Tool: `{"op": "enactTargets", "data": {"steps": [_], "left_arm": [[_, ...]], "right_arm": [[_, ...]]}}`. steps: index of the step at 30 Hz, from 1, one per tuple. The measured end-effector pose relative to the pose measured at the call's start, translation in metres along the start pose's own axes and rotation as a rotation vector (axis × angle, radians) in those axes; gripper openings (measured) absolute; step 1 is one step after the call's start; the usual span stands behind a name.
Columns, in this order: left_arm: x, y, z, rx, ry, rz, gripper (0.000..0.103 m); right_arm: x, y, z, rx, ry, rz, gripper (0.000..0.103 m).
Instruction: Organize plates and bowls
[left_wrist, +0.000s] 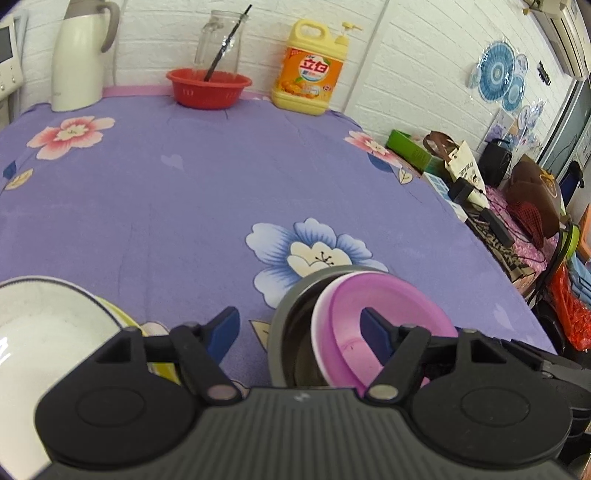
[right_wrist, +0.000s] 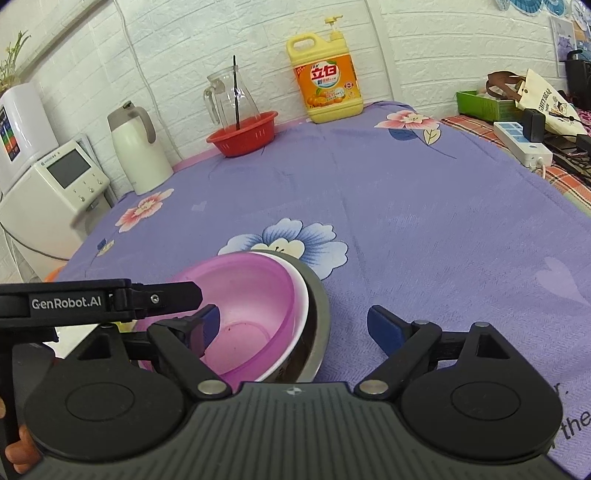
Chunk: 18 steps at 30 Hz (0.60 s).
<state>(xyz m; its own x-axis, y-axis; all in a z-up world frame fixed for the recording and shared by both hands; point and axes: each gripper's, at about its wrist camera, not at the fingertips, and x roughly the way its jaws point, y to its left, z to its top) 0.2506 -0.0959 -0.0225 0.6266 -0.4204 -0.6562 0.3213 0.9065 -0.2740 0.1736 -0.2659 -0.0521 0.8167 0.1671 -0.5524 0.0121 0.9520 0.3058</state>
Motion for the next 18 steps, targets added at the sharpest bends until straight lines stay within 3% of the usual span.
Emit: {"op": "enactTargets", "data": {"steps": [9,18], "left_arm": [[0.011,-0.001,-0.001,0.036,0.013,0.007,0.073],[0.017,0.001,-0.001,0.037,0.045,-0.031,0.073]], "right_arm": [[0.007,0.005,-0.004,-0.013,0.024,0.001,0.103],[0.01,0.004,-0.005,-0.01,0.033,-0.006,0.103]]}}
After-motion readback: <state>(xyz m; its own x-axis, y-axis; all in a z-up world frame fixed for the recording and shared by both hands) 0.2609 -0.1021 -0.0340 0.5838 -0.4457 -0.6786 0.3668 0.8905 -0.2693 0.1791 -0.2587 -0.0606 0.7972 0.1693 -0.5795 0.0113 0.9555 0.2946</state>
